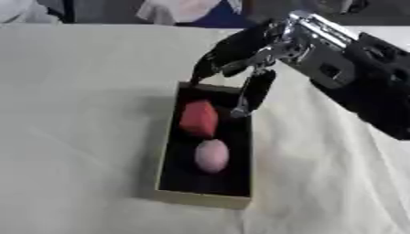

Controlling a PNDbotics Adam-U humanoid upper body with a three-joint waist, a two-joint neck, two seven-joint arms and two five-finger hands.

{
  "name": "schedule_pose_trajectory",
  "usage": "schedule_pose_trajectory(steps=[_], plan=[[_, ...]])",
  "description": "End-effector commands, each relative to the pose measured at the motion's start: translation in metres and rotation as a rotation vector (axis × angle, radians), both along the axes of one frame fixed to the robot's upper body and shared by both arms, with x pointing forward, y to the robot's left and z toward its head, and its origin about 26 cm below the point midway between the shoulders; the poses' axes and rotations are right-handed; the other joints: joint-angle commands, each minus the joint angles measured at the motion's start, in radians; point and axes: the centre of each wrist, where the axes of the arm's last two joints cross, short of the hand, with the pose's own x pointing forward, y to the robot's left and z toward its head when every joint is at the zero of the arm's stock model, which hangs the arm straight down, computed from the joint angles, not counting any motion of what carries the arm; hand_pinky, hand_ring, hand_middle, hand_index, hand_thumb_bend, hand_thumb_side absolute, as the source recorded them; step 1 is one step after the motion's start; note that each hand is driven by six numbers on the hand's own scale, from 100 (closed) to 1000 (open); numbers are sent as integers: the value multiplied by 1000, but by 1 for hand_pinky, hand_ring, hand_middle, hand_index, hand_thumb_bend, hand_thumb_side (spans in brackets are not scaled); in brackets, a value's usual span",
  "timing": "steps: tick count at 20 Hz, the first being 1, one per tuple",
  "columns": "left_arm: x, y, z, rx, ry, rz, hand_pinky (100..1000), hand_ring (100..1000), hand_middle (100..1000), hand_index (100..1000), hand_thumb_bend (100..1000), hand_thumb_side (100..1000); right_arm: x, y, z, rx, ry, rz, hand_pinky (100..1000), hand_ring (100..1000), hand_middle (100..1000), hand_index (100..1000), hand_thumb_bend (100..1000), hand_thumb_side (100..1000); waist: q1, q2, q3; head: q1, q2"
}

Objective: Pick up objects on the table and place them in the box.

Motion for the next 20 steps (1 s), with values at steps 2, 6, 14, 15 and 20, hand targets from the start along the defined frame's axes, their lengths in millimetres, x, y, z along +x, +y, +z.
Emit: schedule_pose_trajectory(steps=[2, 6, 14, 15, 20], plan=[[-1, 2, 8, 16, -24, 1, 747, 848, 794, 922, 320, 1000, -2, -8, 16, -135, -24, 80, 858, 899, 861, 981, 313, 547, 3, -20, -1, -2, -8], [-1, 2, 8, 16, -25, 1, 747, 847, 793, 921, 320, 1000, -2, -13, 19, -122, -33, 69, 858, 897, 858, 976, 307, 537, 3, -21, -2, -2, -9], [-2, 4, 9, 16, -29, 11, 747, 847, 793, 922, 319, 1000, -25, -42, 57, -13, -165, -9, 857, 896, 869, 971, 332, 467, 5, -21, -7, 4, -10], [-2, 4, 9, 17, -29, 12, 747, 847, 793, 921, 318, 1000, -29, -46, 61, 2, -187, -22, 858, 897, 872, 973, 326, 470, 6, -21, -7, 5, -11], [-2, 4, 9, 18, -32, 18, 747, 847, 793, 922, 318, 1000, -40, -65, 72, 102, -282, -65, 857, 895, 867, 970, 296, 481, 7, -18, -7, 11, -11]])
